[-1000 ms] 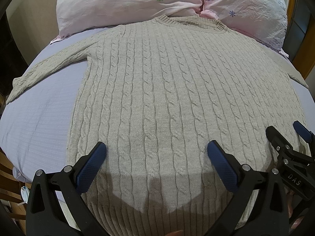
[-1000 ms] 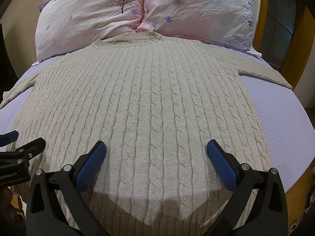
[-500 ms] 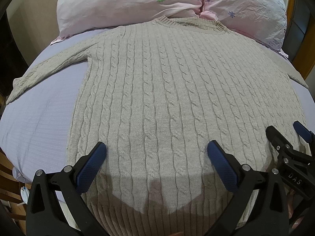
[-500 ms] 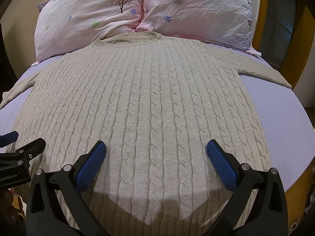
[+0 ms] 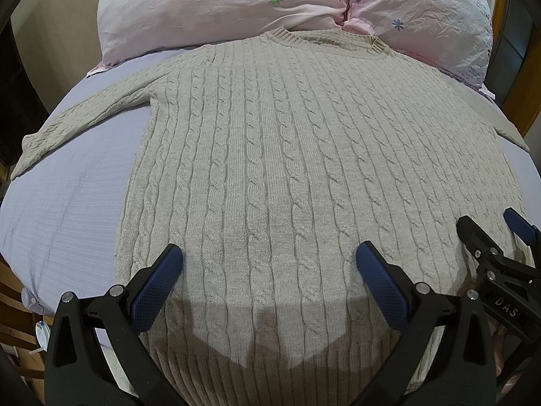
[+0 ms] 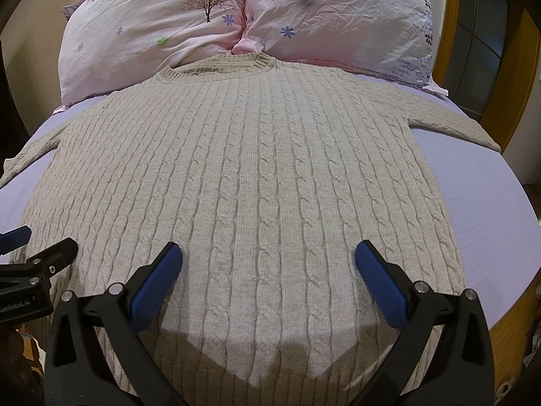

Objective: Fold small clothes

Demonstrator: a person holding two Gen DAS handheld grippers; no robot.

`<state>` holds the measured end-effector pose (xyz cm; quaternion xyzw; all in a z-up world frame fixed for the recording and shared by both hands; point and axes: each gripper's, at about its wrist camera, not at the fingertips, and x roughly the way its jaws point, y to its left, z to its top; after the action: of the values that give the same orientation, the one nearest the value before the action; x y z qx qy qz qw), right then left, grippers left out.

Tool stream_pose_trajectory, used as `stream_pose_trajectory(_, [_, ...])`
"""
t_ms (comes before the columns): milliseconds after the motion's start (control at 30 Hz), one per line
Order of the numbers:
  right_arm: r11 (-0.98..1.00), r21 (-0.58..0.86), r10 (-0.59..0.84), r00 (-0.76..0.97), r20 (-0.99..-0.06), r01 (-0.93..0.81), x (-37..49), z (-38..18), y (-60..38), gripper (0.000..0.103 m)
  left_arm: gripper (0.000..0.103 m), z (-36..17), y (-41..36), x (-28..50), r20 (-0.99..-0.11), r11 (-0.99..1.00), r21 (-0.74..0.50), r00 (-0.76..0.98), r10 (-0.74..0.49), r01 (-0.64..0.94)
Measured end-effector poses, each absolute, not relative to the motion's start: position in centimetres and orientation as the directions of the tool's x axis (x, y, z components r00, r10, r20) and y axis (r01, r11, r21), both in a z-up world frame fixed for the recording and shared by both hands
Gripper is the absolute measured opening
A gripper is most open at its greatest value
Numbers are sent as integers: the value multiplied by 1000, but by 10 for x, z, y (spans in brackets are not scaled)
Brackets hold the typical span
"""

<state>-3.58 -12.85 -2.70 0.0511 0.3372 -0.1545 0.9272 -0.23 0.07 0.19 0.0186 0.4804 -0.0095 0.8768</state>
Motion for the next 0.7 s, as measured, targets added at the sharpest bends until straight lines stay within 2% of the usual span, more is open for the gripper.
stream_pose_trajectory(700, [947, -12, -253, 723, -643, 320, -37, -29, -131, 101, 102, 2, 0, -4, -833, 999, 29, 553, 3, 38])
